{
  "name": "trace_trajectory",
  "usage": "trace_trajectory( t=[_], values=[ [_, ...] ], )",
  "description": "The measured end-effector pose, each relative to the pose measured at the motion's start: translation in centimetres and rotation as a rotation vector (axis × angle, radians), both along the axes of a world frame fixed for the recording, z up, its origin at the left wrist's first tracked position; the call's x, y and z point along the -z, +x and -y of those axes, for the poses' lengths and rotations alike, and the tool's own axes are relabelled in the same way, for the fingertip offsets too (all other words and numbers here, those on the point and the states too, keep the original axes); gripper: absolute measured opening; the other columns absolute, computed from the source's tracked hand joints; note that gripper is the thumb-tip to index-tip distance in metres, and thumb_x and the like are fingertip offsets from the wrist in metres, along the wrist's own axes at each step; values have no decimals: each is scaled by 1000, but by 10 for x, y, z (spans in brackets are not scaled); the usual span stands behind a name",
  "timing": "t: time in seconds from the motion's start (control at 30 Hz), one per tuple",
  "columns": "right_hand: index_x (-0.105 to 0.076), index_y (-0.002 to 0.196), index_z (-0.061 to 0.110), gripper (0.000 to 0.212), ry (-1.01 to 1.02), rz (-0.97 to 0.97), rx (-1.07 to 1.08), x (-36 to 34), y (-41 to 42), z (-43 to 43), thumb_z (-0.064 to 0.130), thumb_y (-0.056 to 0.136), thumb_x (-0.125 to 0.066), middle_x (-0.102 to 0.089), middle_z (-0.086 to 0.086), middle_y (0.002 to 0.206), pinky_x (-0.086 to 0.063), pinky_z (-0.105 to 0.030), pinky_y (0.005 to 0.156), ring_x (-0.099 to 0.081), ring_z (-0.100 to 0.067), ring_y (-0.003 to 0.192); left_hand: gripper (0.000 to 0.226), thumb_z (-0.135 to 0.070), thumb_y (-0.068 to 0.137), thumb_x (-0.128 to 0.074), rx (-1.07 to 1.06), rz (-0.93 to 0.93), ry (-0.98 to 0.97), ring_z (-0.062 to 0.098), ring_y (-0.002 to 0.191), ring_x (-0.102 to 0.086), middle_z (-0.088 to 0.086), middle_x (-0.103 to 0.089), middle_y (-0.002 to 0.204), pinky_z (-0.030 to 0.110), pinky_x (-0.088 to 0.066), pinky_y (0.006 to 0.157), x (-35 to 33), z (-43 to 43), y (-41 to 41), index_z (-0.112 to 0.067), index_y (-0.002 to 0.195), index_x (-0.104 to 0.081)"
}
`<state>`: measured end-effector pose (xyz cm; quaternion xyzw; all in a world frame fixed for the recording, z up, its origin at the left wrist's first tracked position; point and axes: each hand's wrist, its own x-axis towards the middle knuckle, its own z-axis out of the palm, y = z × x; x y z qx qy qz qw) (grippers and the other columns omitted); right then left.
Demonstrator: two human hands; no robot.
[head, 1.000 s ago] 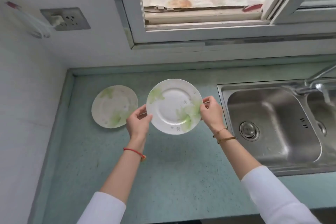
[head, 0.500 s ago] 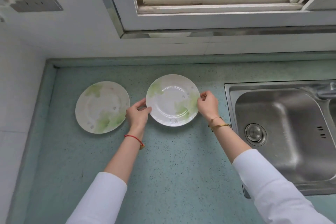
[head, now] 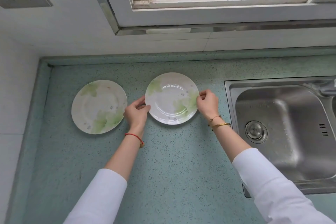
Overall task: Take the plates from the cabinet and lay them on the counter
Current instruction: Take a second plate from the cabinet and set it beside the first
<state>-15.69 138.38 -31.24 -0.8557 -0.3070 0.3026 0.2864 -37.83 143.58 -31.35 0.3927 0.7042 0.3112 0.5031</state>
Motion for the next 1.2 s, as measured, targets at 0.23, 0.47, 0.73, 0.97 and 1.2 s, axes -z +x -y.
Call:
trace_trajectory(
  t=[0.23, 0.47, 0.73, 0.97, 1.2],
  values=[
    [-63, 104, 1, 21, -22, 18, -12, -4, 0, 1, 2, 87, -50, -67, -15, 101, -41, -28, 75, -57, -25, 93, 46, 8, 78, -71, 20, -47, 8, 0, 80, -68, -1, -75, 100, 1, -48, 62, 2, -1, 1, -9, 121, -71],
    [-62, 113, 2, 26, -42, 12, 2, -14, -1, 7, 9, 89, -53, -67, -16, 108, -47, -33, 81, -61, -31, 102, 49, -2, 80, -74, 79, -125, 22, 10, 89, -66, 5, -72, 118, 24, -53, 90, -13, 3, -2, -9, 128, -66],
    [-62, 115, 7, 26, 83, -36, 107, -51, -14, 46, 20, 94, -54, -65, -7, 101, -43, -27, 78, -60, -22, 94, 40, -11, 87, -72, 98, -30, 117, 14, 93, -67, 3, -71, 115, 41, -56, 97, -55, 25, -30, -16, 126, -64],
    [-61, 111, 10, 20, 224, -222, 112, -99, -60, 94, 20, 95, -55, -67, -10, 103, -59, -43, 84, -68, -28, 95, 30, -17, 89, -71, 159, 107, 215, 12, 106, -69, -1, -72, 112, 42, -57, 97, -103, 77, -71, -23, 118, -69],
    [-61, 111, 10, 17, 333, -352, 5, -136, -120, 155, 19, 98, -55, -67, -6, 92, -54, -17, 60, -63, -10, 73, 24, -17, 92, -68, 139, 159, 293, 18, 110, -68, -1, -74, 112, 43, -54, 102, -151, 155, -121, -29, 113, -71]
  ],
)
